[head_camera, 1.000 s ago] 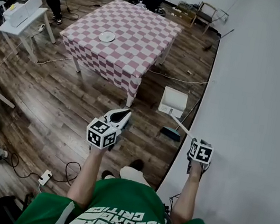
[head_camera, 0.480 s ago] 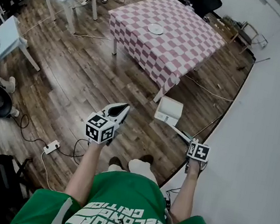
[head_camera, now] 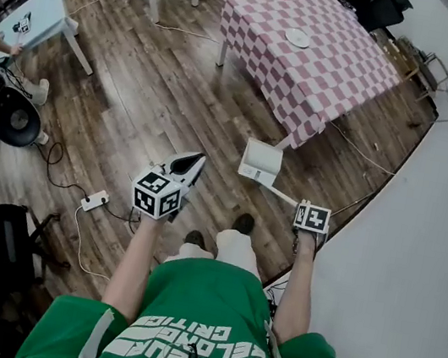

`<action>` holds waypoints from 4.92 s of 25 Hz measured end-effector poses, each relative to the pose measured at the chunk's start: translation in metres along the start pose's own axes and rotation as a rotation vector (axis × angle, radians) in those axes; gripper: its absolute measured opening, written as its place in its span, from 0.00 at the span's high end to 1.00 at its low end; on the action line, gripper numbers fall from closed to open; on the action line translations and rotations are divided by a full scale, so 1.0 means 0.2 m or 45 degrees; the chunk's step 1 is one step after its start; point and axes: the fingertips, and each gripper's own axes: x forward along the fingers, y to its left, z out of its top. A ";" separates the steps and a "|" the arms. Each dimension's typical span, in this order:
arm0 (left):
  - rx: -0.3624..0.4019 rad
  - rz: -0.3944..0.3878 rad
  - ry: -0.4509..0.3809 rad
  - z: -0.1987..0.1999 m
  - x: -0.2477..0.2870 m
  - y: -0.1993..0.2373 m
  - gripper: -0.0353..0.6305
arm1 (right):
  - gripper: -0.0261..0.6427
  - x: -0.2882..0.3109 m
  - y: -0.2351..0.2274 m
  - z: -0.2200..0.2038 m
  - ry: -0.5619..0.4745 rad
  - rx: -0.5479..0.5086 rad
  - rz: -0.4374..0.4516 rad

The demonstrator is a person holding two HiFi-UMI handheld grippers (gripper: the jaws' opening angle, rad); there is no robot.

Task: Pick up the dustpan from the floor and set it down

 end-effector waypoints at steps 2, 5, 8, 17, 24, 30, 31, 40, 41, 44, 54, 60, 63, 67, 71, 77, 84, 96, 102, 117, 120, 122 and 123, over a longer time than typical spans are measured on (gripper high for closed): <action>-0.013 0.021 -0.001 -0.02 -0.03 0.04 0.94 | 0.79 0.08 0.07 0.04 0.021 -0.041 0.016; -0.027 0.046 0.005 -0.06 -0.07 0.10 0.94 | 0.79 0.22 0.16 0.08 0.053 -0.090 0.043; -0.040 0.074 0.024 -0.11 -0.06 0.15 0.94 | 0.79 0.36 0.22 0.13 0.083 -0.120 0.072; -0.065 0.110 0.110 -0.20 0.08 0.25 0.94 | 0.79 0.71 0.32 0.20 0.210 -0.179 0.088; -0.106 0.129 0.167 -0.24 0.25 0.31 0.94 | 0.79 0.98 0.34 0.21 0.317 -0.204 0.113; -0.133 0.140 0.191 -0.24 0.38 0.36 0.94 | 0.79 1.11 0.36 0.28 0.380 -0.229 0.108; -0.138 0.143 0.194 -0.24 0.40 0.36 0.94 | 0.79 1.12 0.37 0.28 0.390 -0.234 0.110; -0.178 0.200 0.214 -0.27 0.45 0.44 0.94 | 0.79 1.27 0.43 0.32 0.446 -0.267 0.129; -0.184 0.208 0.215 -0.28 0.45 0.45 0.94 | 0.79 1.28 0.43 0.33 0.449 -0.275 0.128; -0.202 0.233 0.215 -0.29 0.44 0.48 0.94 | 0.79 1.31 0.43 0.37 0.464 -0.282 0.123; -0.245 0.283 0.209 -0.34 0.40 0.52 0.94 | 0.78 1.35 0.42 0.43 0.495 -0.336 0.079; -0.252 0.307 0.198 -0.35 0.32 0.55 0.94 | 0.75 1.31 0.44 0.48 0.461 -0.331 0.076; -0.248 0.308 0.186 -0.34 0.29 0.55 0.94 | 0.75 1.28 0.45 0.51 0.415 -0.317 0.087; -0.235 0.289 0.176 -0.34 0.27 0.52 0.94 | 0.75 1.20 0.46 0.57 0.346 -0.290 0.113; -0.209 0.258 0.172 -0.33 0.24 0.46 0.94 | 0.75 1.01 0.45 0.65 0.252 -0.274 0.107; -0.153 0.207 0.141 -0.28 0.20 0.39 0.94 | 0.75 0.72 0.36 0.72 0.041 -0.179 0.084; -0.107 0.178 0.118 -0.26 0.11 0.32 0.94 | 0.76 0.28 0.29 0.73 -0.320 -0.126 0.069; -0.044 0.096 0.109 -0.31 0.03 0.10 0.94 | 0.95 -0.32 0.29 0.46 -0.731 -0.056 0.251; -0.014 0.039 0.077 -0.25 0.07 -0.02 0.94 | 0.95 -0.56 0.32 0.37 -0.842 -0.115 0.380; -0.008 0.037 0.055 -0.24 0.02 -0.03 0.94 | 0.95 -0.55 0.37 0.18 -0.812 -0.068 0.392; -0.007 0.039 0.051 -0.23 0.02 -0.02 0.94 | 0.95 -0.54 0.38 0.20 -0.812 -0.075 0.393; -0.009 0.045 0.048 -0.23 0.01 -0.01 0.94 | 0.95 -0.53 0.39 0.20 -0.806 -0.085 0.395; -0.010 0.048 0.047 -0.23 0.00 0.00 0.94 | 0.95 -0.53 0.40 0.19 -0.802 -0.088 0.395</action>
